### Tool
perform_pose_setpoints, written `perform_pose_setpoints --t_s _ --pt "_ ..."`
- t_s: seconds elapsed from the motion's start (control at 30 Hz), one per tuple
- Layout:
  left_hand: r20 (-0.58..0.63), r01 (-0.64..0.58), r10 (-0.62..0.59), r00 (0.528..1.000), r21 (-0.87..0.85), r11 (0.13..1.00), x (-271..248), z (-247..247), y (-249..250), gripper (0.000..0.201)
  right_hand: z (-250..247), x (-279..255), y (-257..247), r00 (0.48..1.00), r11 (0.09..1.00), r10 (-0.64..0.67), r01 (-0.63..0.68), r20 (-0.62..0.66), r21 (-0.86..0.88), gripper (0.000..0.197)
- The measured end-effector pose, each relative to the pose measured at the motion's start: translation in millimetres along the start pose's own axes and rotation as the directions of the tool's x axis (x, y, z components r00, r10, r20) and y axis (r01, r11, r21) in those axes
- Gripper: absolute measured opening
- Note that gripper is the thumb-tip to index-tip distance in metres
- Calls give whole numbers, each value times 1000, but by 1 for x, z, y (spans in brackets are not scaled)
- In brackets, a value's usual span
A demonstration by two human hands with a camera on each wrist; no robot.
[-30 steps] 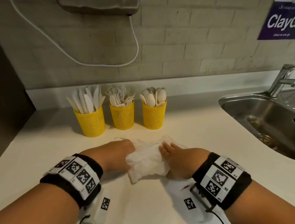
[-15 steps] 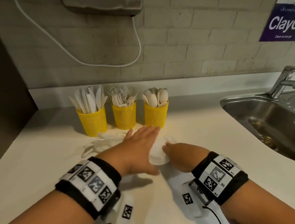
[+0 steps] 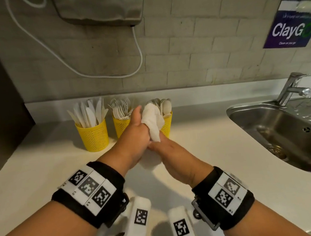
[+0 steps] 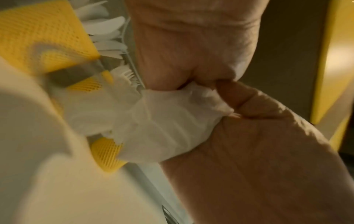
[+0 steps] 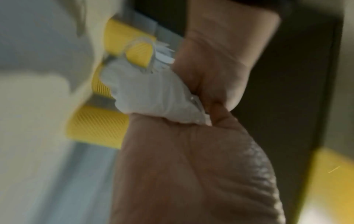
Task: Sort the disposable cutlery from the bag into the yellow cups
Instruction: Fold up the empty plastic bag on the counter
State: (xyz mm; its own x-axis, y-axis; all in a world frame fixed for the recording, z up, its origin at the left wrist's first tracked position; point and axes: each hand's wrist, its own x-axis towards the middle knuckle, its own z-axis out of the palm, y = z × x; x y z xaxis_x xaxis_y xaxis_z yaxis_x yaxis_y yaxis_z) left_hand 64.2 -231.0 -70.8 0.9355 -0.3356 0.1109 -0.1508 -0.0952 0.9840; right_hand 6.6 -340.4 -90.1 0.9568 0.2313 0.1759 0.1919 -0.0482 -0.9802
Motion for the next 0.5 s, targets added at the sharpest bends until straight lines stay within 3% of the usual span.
perform_pose_setpoints --t_s 0.07,0.1,0.13,0.23,0.33,0.37,0.4,0.43,0.47,0.5 --pt "73 -147 137 988 159 976 -1 -3 2 64 3 -3 -16 998 874 48 -66 49 481 66" --pt "117 -220 197 973 245 944 -3 -3 2 72 4 -3 -23 996 797 66 -88 58 598 65" --pt "148 -284 250 957 292 913 -6 0 1 79 5 -1 -30 996 765 79 -90 45 638 61" --pt "198 -335 288 937 272 902 -9 5 -3 89 8 12 -38 962 838 189 -54 -197 544 41" --pt "280 -226 186 942 118 967 -6 0 -8 101 5 23 -39 881 879 219 8 -419 477 29" --pt "276 -175 168 946 1 985 -5 -1 -7 102 2 22 -39 850 929 135 70 -509 364 32" --pt "253 -135 162 954 -120 984 -4 -2 -6 101 -3 22 -38 809 982 -32 135 -587 132 37" --pt "225 -103 155 962 -229 968 -4 -3 -4 96 -7 21 -36 774 967 -253 178 -581 -183 43" --pt "207 -79 154 966 -330 941 -4 -3 -1 89 -8 21 -32 767 849 -434 173 -473 -499 50" --pt "192 -62 157 969 -425 903 -5 -2 3 84 -4 22 -26 789 685 -516 146 -334 -714 54"
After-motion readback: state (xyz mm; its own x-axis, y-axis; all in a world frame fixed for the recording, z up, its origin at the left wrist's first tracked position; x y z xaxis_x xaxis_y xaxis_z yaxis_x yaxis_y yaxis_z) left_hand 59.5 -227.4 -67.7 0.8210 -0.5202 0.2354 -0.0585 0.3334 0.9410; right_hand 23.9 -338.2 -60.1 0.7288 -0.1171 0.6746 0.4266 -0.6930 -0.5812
